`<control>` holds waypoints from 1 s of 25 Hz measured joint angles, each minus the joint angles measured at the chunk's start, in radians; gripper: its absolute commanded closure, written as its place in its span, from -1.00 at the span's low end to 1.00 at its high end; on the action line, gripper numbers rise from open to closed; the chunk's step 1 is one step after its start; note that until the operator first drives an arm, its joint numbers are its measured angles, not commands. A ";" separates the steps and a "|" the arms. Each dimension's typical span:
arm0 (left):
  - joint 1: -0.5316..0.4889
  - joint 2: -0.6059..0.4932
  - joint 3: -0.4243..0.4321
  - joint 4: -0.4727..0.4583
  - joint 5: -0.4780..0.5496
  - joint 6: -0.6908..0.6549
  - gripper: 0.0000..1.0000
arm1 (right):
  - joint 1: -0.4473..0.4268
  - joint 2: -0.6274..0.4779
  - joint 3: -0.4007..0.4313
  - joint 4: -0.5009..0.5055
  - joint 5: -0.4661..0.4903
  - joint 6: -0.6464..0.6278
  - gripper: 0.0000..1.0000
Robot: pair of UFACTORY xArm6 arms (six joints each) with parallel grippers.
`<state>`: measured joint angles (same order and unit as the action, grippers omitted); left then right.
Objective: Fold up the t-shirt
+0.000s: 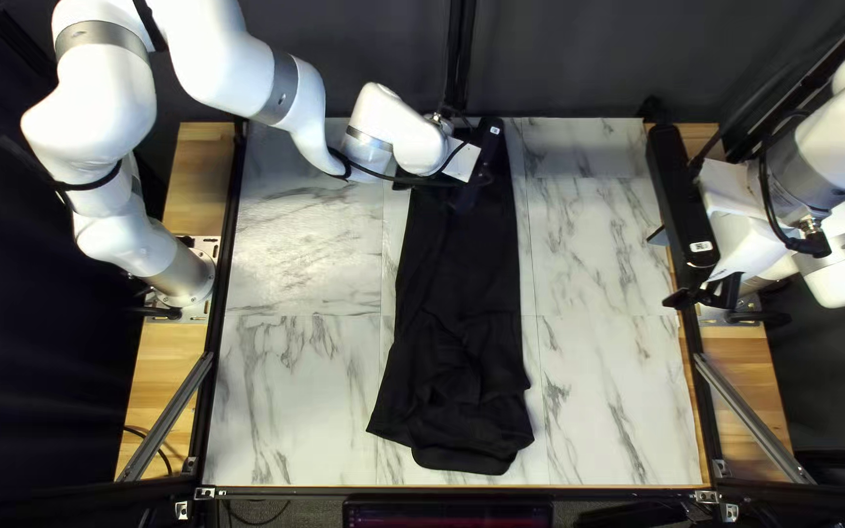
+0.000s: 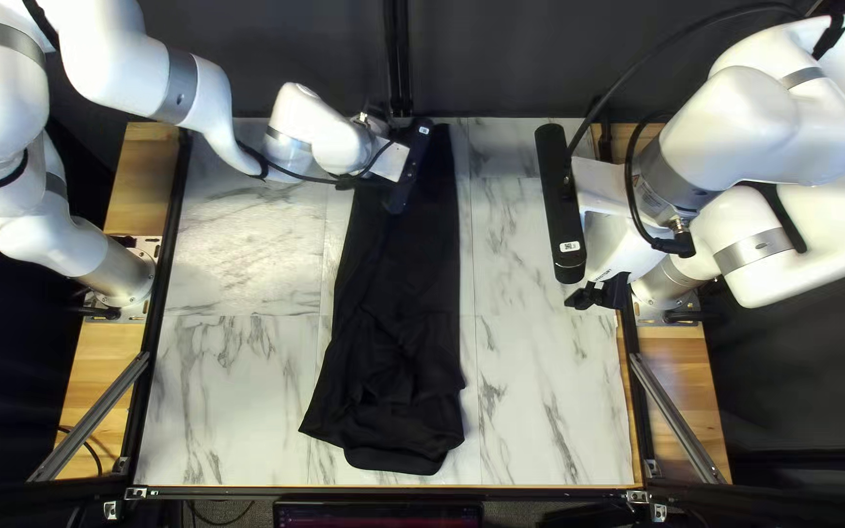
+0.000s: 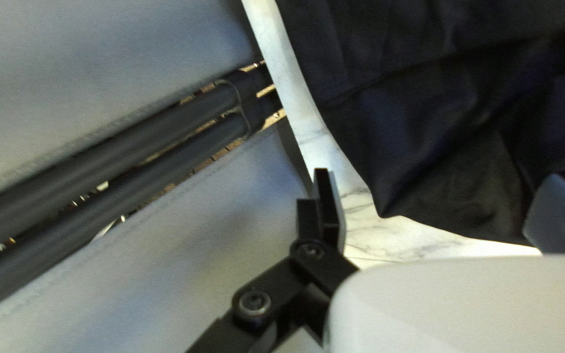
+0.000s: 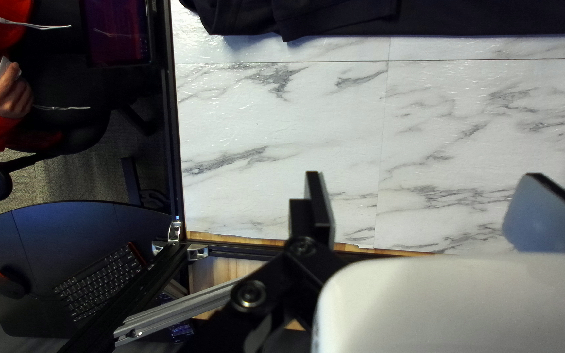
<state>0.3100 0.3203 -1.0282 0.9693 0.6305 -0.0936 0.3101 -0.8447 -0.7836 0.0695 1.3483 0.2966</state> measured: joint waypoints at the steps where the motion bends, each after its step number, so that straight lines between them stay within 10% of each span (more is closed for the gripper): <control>1: -0.003 -0.004 0.013 0.006 -0.005 -0.015 -1.00 | 0.000 0.000 0.000 0.000 0.000 0.000 -1.00; 15: -0.003 -0.054 0.160 0.091 -0.057 -0.211 -0.89 | 0.000 0.000 0.000 0.000 0.000 0.000 -1.00; 17: 0.001 -0.048 0.162 0.091 -0.058 -0.230 -0.33 | 0.000 0.000 0.000 0.000 0.000 0.000 -1.00; 19: 0.004 -0.035 0.151 0.084 -0.059 -0.239 1.00 | 0.000 0.000 0.000 0.000 0.000 0.000 -1.00; 25: 0.009 -0.006 0.123 0.046 -0.064 -0.242 1.00 | 0.000 0.000 0.000 0.000 0.000 0.000 -1.00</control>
<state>0.3193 0.3140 -0.9047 1.0149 0.5669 -0.3359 0.3101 -0.8447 -0.7836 0.0695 1.3483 0.2966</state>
